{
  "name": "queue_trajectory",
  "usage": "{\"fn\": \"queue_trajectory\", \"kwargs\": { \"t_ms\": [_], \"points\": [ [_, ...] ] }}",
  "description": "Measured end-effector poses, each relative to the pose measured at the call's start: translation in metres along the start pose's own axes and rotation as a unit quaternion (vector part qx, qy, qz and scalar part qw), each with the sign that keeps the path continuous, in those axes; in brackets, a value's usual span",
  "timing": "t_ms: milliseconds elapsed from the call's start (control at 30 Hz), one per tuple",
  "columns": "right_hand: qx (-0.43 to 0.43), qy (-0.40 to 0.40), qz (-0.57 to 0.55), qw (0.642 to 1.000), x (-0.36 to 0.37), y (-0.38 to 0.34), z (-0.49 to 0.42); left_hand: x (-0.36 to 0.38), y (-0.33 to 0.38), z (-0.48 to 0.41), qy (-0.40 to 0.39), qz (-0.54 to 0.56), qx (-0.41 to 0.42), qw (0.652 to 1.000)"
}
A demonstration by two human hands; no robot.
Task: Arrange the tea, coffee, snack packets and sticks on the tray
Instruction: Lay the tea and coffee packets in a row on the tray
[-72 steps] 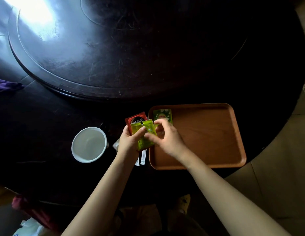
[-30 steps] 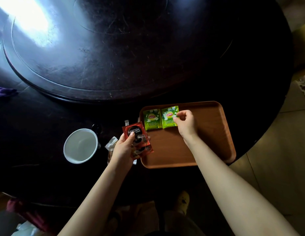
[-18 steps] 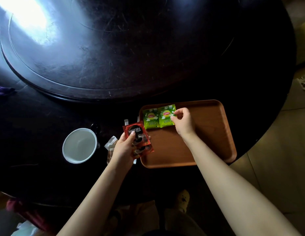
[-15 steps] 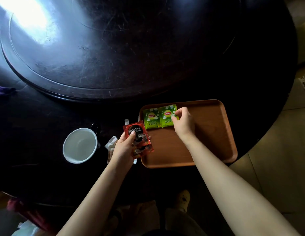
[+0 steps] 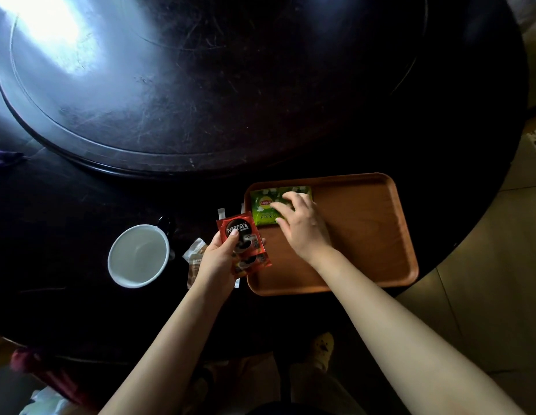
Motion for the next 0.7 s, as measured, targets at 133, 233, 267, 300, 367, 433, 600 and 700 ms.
{"fn": "queue_trajectory", "kwargs": {
  "t_ms": [133,233,267,300,367,433,600,700],
  "points": [
    [0.002,-0.013,0.008,1.0,0.003,0.002,0.005,0.002,0.001,0.0,-0.004,-0.005,0.003,1.0],
    [0.002,-0.016,0.012,1.0,0.002,0.004,0.006,0.005,-0.001,-0.001,-0.005,0.0,-0.002,1.0],
    [0.001,-0.017,0.013,1.0,0.002,0.005,0.008,0.007,-0.002,-0.001,-0.006,0.002,-0.004,1.0],
    [0.001,-0.017,0.014,1.0,0.002,0.007,0.009,0.009,-0.003,-0.001,-0.008,0.004,-0.007,1.0],
    [-0.007,-0.006,0.012,1.0,-0.002,0.007,0.011,0.014,-0.004,-0.001,-0.009,0.006,-0.012,1.0],
    [-0.008,0.016,-0.01,1.0,-0.011,0.006,0.012,0.019,-0.005,-0.002,-0.005,0.006,-0.017,1.0],
    [0.157,-0.031,-0.291,0.943,-0.026,0.007,0.022,0.042,-0.006,-0.004,-0.035,0.044,-0.023,0.998],
    [0.231,-0.067,-0.34,0.909,-0.021,0.018,0.035,0.063,-0.007,-0.001,-0.082,0.047,-0.045,0.994]
  ]
}}
Point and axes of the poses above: each hand's wrist, its own z-axis away from the middle knuckle, its own x-axis out of the palm, y = z × x, the point moved 7 cm from there along -z, towards the middle knuckle, and after that the axes turned 5 degrees about -z, right-handed, at the moved point
